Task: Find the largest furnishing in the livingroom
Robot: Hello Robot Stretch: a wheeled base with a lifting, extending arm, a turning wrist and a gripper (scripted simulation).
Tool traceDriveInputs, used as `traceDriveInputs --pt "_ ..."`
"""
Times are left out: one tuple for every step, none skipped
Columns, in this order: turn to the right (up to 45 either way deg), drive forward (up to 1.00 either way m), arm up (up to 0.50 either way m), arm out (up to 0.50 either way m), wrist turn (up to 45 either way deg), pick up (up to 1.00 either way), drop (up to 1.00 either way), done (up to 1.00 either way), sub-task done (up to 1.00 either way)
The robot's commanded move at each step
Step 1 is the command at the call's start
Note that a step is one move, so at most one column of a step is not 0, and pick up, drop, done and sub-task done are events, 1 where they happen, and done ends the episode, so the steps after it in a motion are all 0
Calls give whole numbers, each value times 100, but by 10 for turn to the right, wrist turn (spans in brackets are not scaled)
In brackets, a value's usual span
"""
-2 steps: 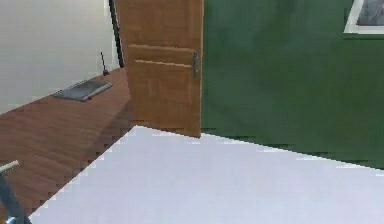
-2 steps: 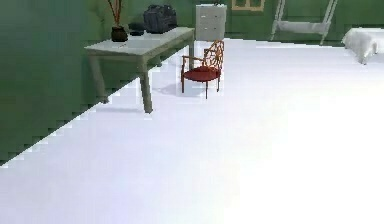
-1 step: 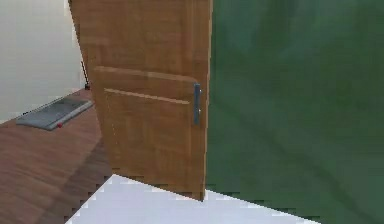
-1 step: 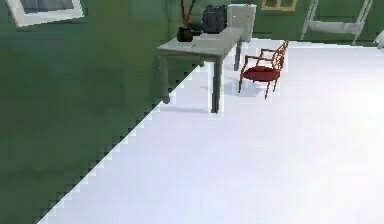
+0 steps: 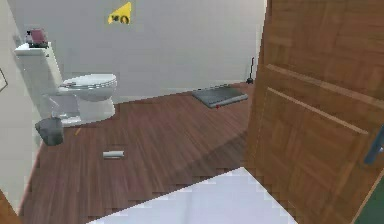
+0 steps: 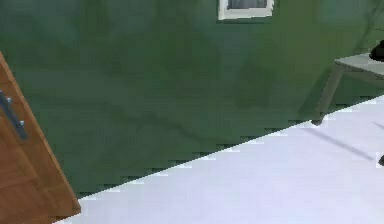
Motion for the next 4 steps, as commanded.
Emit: traceDriveInputs --pt "-90 0 0 0 0 0 0 0 0" --pt "0 100 0 0 0 0 0 0 0" --pt "-30 0 0 0 0 0 0 0 0" --pt "0 60 0 0 0 0 0 0 0"
